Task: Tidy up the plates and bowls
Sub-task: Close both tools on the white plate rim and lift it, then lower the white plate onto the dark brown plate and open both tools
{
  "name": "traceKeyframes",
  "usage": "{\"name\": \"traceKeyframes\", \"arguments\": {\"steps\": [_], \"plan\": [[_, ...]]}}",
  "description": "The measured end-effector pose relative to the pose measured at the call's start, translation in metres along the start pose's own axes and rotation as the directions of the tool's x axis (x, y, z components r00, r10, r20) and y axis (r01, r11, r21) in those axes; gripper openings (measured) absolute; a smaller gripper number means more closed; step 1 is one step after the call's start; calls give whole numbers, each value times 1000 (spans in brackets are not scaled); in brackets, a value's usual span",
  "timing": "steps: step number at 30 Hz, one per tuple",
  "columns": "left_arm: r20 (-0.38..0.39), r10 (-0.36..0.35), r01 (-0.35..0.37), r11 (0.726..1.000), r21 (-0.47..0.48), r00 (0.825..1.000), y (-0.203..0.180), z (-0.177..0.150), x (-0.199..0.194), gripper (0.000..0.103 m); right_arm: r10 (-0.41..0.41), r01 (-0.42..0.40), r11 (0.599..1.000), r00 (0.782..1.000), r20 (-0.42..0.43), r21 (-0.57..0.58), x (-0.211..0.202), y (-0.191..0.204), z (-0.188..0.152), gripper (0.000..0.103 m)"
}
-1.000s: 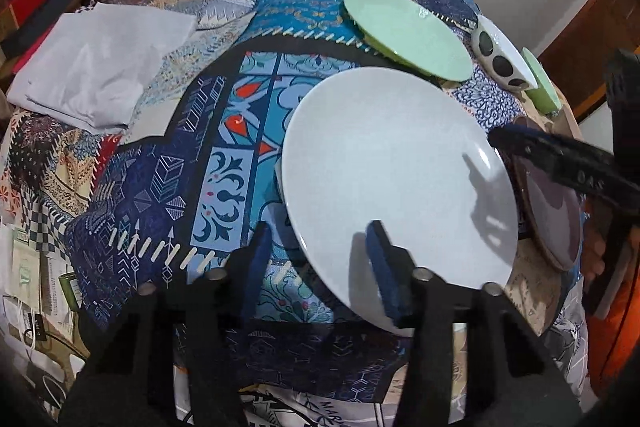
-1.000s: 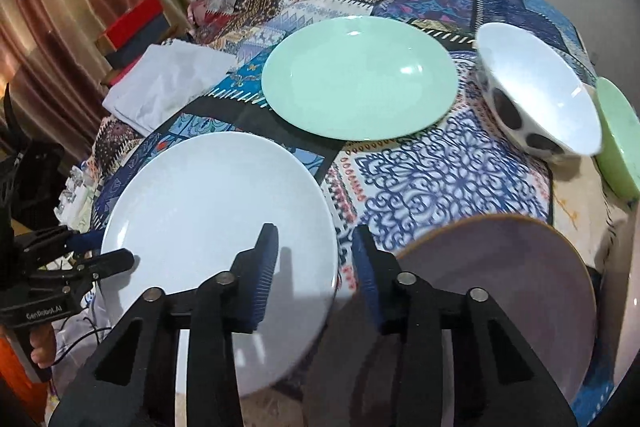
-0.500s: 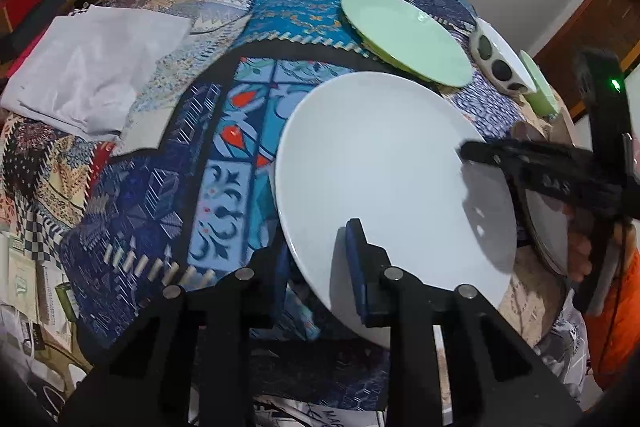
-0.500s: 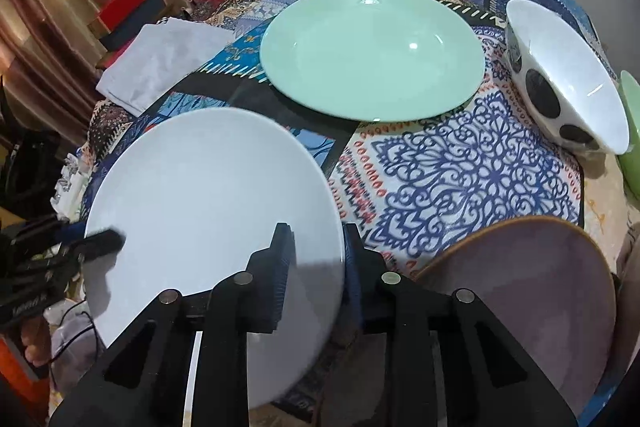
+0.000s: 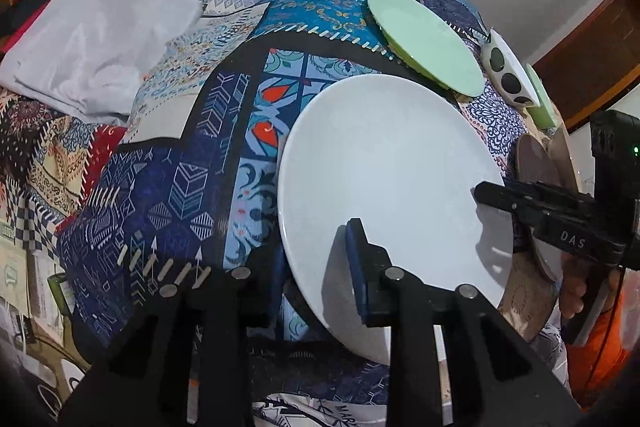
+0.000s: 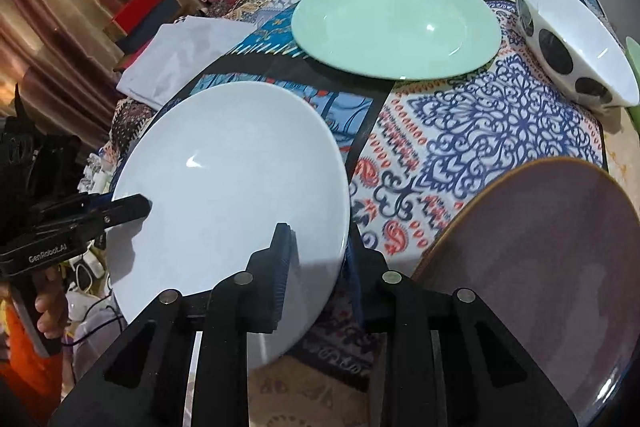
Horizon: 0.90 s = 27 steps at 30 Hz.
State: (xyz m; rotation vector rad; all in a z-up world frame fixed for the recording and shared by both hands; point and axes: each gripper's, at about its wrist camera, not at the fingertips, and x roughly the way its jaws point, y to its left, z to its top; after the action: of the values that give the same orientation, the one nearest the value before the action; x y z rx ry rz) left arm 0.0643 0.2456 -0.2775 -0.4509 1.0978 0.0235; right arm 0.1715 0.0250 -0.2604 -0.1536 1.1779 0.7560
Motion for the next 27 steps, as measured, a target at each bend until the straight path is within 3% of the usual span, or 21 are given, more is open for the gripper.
{"name": "traceKeyframes", "arguments": {"steps": [9, 14, 27], "plan": [[3, 15, -15, 1000, 14, 1000, -3, -10, -3, 31, 15, -15, 1000, 1000, 16, 8, 0, 3, -5, 25], [34, 74, -76, 996, 54, 997, -14, -16, -10, 34, 5, -6, 1000, 1000, 31, 30, -2, 3, -7, 24], [85, 47, -53, 996, 74, 995, -37, -8, -29, 34, -3, -5, 998, 992, 126, 59, -37, -6, -19, 23]]}}
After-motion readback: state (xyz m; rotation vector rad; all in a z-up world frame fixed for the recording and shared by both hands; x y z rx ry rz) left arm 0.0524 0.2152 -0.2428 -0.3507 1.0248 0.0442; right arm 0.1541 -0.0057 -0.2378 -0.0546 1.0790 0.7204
